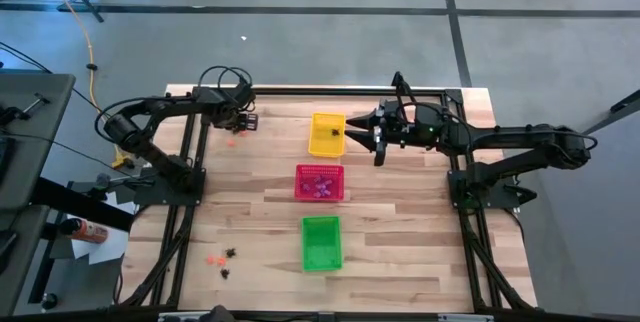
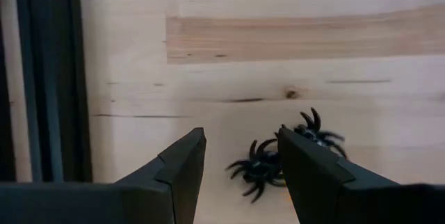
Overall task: Sort Halloween decoration
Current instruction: Put the black spider toy into the yellow bin
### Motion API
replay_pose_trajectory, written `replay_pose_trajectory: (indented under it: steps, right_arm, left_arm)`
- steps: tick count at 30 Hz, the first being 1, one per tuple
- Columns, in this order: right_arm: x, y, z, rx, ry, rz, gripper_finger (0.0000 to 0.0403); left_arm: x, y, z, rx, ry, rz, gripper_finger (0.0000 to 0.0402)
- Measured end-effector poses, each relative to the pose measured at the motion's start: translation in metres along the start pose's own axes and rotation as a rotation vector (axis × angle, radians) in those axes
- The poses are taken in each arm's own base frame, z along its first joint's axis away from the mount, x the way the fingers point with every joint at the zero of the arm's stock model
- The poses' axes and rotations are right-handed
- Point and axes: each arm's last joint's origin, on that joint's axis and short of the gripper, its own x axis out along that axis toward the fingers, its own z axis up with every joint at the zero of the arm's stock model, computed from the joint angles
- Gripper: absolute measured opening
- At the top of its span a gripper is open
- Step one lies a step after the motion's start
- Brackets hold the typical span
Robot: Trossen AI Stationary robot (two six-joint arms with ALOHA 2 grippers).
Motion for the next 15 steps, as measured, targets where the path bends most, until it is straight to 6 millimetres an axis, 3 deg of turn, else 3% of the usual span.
replay_pose_trajectory:
  steps: [15]
  right_arm:
    - [0.0,0.0,-0.001,0.0,0.006,-0.002,0.0162]
  left_arm:
    - [0.002,0.0,-0.019,0.101,0.085,0.026,0.0172]
